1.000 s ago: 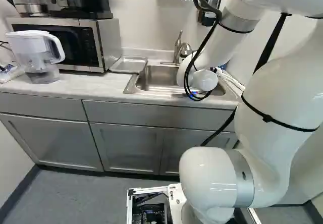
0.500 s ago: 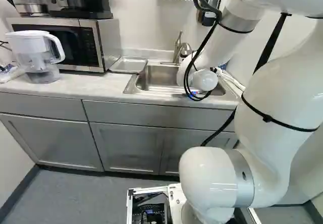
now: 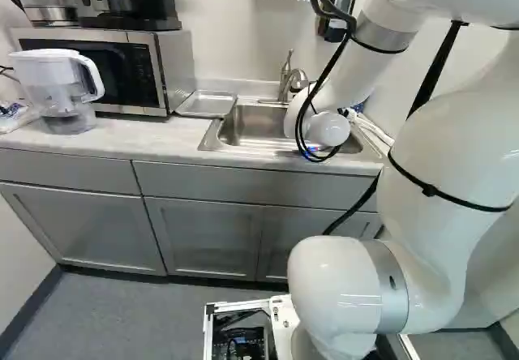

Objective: Rinse the cup and place it in the tray

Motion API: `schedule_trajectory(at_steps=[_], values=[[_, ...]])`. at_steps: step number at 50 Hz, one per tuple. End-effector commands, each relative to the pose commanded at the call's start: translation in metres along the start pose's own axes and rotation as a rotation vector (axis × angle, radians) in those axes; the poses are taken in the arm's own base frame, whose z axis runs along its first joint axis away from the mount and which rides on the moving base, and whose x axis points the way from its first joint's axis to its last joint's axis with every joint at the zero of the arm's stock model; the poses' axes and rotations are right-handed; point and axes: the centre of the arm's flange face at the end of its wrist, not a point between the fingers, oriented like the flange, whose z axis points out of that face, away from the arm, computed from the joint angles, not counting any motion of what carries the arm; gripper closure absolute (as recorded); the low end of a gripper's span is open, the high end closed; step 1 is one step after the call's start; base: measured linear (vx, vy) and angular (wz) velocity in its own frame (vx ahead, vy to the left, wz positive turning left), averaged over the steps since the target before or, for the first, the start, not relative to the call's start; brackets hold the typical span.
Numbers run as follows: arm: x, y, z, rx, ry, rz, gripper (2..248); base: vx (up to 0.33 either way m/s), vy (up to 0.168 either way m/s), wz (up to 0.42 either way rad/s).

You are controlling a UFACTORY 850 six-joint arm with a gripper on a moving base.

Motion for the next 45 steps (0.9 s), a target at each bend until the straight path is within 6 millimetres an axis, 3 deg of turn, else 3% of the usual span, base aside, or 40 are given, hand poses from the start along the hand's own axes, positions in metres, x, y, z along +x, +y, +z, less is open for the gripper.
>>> schedule_trajectory(at_steps=[45], values=[[0.0000,0.0000,0.0000,0.000,0.000,0.000,126,0.000,0.000,0.000]])
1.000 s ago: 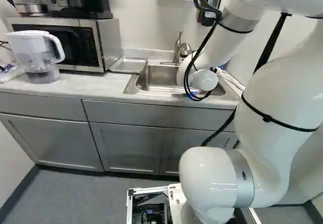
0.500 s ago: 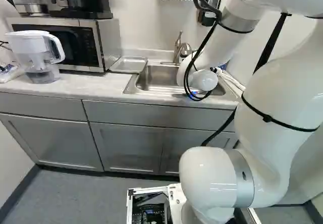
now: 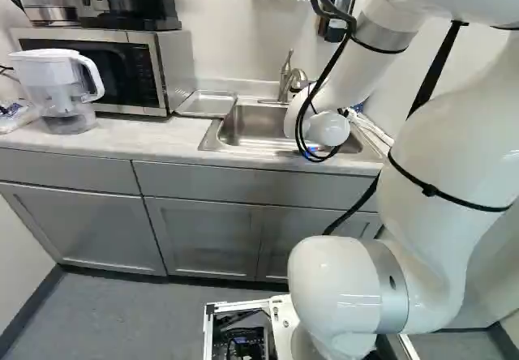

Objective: Rinse the cup and place it in the tray

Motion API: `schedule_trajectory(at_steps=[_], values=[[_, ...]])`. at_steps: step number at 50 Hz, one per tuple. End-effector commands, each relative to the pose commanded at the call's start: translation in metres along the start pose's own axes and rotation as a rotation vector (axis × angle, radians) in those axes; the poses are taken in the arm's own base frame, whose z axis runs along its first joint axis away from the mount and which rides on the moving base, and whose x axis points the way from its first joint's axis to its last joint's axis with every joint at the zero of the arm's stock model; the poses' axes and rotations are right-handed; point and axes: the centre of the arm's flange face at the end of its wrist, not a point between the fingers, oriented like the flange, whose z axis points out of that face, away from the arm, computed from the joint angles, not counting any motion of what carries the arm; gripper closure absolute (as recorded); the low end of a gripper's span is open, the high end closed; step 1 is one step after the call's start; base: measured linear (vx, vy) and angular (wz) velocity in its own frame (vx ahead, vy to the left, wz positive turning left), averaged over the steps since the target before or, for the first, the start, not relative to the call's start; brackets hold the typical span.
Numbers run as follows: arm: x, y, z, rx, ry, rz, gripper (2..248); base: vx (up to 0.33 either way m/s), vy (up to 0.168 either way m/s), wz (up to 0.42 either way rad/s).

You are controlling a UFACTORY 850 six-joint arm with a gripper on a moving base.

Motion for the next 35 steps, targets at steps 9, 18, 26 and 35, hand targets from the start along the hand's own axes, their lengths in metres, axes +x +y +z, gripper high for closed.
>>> schedule_trajectory(at_steps=[9,18,26,35], values=[[0.0000,0.0000,0.0000,0.000,0.000,0.000,126,0.000,0.000,0.000],[0.0000,0.0000,0.0000,0.000,0.000,0.000,126,0.000,0.000,0.000],[0.0000,0.0000,0.0000,0.000,0.000,0.000,126,0.000,0.000,0.000],[0.0000,0.0000,0.0000,0.000,0.000,0.000,126,0.000,0.000,0.000]])
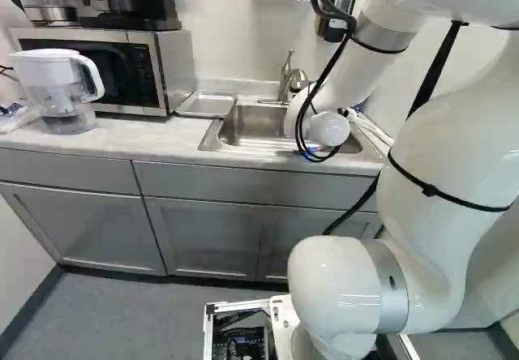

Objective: Rinse the cup and place it in the tray

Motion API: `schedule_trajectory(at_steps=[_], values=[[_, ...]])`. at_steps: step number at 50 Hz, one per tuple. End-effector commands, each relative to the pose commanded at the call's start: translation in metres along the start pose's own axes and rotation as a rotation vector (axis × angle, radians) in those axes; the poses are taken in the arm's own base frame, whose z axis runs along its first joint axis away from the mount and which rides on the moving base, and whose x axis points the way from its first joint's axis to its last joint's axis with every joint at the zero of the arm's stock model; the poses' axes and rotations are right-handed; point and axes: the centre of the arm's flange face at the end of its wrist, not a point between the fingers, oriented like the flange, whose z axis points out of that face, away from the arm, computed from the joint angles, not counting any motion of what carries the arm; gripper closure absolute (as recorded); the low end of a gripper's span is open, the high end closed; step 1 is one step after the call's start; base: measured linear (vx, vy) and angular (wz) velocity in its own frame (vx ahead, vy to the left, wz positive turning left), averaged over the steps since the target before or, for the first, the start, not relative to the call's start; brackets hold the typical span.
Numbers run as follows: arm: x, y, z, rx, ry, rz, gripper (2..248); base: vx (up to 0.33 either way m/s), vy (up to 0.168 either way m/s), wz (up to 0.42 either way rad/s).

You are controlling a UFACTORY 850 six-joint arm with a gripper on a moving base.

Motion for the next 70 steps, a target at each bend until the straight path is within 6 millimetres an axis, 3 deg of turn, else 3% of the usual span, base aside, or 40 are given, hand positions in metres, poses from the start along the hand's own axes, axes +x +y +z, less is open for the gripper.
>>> schedule_trajectory(at_steps=[70], values=[[0.0000,0.0000,0.0000,0.000,0.000,0.000,126,0.000,0.000,0.000]])
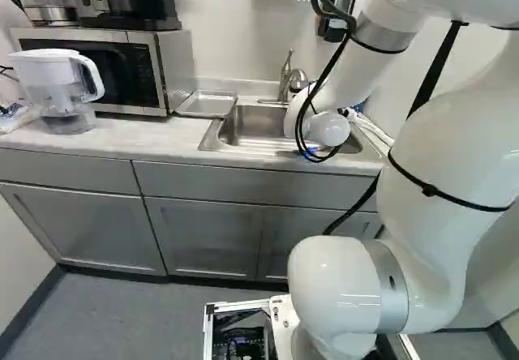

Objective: Rinse the cup and place it in the tray

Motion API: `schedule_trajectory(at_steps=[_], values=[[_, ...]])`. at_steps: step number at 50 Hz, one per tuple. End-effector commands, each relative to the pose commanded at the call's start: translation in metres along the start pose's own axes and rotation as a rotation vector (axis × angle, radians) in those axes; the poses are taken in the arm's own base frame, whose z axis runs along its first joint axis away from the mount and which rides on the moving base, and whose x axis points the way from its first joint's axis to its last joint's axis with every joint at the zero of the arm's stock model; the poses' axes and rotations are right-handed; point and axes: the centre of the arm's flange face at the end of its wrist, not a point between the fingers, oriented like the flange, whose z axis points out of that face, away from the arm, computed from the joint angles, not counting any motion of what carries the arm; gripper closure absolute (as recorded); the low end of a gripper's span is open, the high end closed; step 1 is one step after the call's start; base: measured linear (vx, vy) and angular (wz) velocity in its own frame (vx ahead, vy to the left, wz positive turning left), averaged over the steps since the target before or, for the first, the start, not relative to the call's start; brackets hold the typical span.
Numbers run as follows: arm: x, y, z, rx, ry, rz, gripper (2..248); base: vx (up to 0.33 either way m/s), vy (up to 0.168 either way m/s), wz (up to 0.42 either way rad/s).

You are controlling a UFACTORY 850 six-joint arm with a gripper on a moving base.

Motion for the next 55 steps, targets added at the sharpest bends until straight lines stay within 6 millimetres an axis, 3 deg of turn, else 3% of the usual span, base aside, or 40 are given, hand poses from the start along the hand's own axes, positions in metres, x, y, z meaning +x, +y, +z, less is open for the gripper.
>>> schedule_trajectory(at_steps=[14,40,55], values=[[0.000,-0.006,0.000,0.013,0.000,-0.004,126,0.000,0.000,0.000],[0.000,-0.042,-0.001,0.093,0.002,-0.031,126,0.000,0.000,0.000],[0.012,-0.063,-0.005,0.140,0.030,-0.046,126,0.000,0.000,0.000]])
